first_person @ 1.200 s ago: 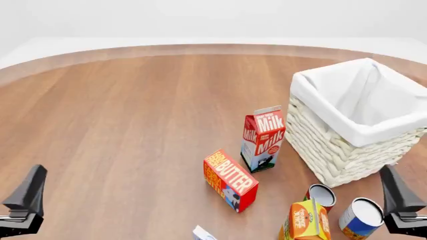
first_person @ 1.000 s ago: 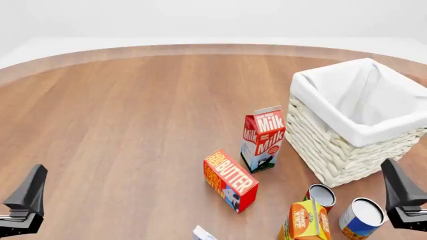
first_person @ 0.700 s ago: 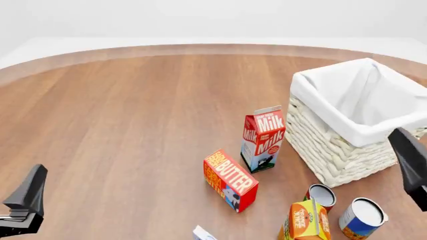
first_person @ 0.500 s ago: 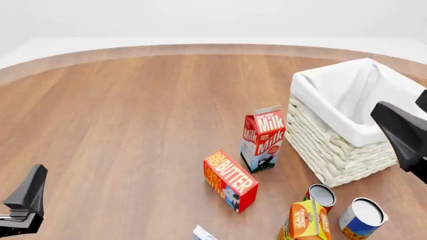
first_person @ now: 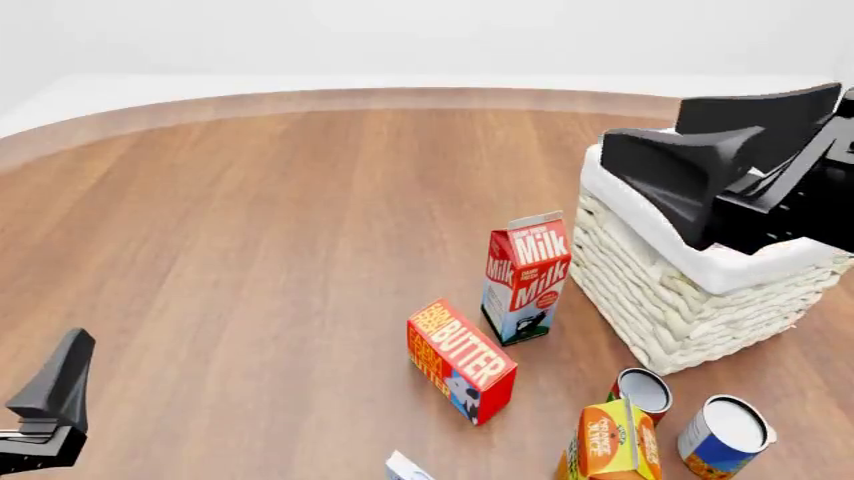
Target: Pick up the cream cheese box and the butter, and put them in the basket.
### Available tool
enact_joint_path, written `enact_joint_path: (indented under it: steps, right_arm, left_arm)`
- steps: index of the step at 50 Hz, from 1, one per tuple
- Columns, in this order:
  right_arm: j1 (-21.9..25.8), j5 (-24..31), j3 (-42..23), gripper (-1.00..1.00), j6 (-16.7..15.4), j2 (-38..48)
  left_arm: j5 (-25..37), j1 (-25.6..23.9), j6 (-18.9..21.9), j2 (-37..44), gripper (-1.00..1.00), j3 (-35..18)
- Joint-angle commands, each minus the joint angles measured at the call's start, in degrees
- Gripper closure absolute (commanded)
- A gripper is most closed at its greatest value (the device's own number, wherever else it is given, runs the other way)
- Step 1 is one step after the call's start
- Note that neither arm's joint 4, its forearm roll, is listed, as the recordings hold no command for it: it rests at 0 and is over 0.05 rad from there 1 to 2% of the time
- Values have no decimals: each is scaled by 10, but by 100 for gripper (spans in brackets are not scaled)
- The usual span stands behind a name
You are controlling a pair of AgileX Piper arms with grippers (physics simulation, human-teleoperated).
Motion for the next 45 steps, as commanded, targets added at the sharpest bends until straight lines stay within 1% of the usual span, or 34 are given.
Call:
enact_joint_path:
  steps: [1, 5, 8, 13, 15, 21, 22, 27, 35, 45]
  right_arm:
    - [68, 29, -73, -100, -18, 87]
    - [80, 38, -96, -100, -25, 106]
    - [80, 42, -107, -100, -30, 114]
    - [90, 46, -114, -100, -39, 134]
    - [103, 51, -124, -100, -36, 149]
    - [116, 60, -130, -100, -39, 170]
    - [145, 73, -144, -100, -37, 215]
    - [148, 56, -120, -100, -28, 222]
    - [151, 45, -99, -100, -15, 227]
    - [147, 24, -62, -100, -10, 235]
  left_arm:
    - [0, 0, 0, 0, -100, 0]
    - [0, 0, 0, 0, -100, 0]
    - [0, 0, 0, 0, -100, 0]
    - [0, 0, 0, 0, -100, 0]
    - [0, 0, 0, 0, -100, 0]
    - [0, 0, 0, 0, -100, 0]
    - [0, 0, 0, 0, -100, 0]
    - [0, 0, 0, 0, -100, 0]
    - [0, 0, 0, 0, -100, 0]
    - [0, 0, 0, 0, -100, 0]
